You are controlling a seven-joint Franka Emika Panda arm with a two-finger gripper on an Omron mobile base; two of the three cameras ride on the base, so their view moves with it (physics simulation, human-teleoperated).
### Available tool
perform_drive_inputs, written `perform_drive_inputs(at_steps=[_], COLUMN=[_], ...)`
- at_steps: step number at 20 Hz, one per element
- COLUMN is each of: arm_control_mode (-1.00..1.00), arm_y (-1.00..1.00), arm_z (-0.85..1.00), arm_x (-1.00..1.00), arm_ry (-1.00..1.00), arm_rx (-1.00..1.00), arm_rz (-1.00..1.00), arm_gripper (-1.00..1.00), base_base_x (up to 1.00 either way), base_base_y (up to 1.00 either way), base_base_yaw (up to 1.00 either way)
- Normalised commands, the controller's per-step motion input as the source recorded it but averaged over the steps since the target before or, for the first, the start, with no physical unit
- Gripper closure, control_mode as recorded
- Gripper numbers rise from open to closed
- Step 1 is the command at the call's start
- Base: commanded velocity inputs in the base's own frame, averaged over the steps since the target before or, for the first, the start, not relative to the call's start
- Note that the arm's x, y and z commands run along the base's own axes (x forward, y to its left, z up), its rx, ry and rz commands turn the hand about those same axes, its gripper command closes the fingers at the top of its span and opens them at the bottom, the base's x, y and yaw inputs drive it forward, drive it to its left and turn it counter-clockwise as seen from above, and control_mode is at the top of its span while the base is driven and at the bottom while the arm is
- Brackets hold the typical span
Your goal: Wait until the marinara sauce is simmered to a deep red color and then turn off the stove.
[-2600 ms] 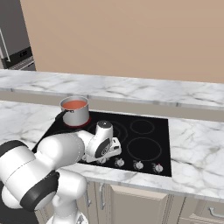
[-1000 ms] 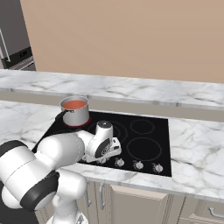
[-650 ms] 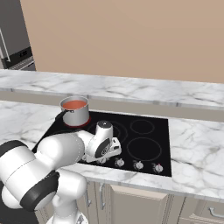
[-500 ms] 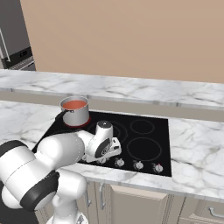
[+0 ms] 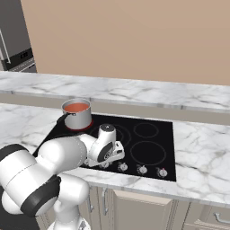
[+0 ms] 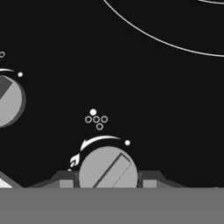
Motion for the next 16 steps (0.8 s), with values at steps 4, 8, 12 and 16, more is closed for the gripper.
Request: perform_drive_inputs(at_steps=[4,8,12,16], arm_control_mode=[-1.0,-1.0,-1.0,-1.0], arm_y=[0.0,0.0,0.0,0.0], arm_z=[0.0,0.0,0.0,0.0], arm_x=[0.0,0.0,0.0,0.0], arm_ry=[0.0,0.0,0.0,0.0], arm_rx=[0.0,0.0,0.0,0.0], arm_rz=[0.0,0.0,0.0,0.0], arm_gripper=[1.0,1.0,1.0,1.0], base_base_x=[0.0,0.0,0.0,0.0], base_base_y=[0.0,0.0,0.0,0.0], base_base_yaw=[0.0,0.0,0.0,0.0])
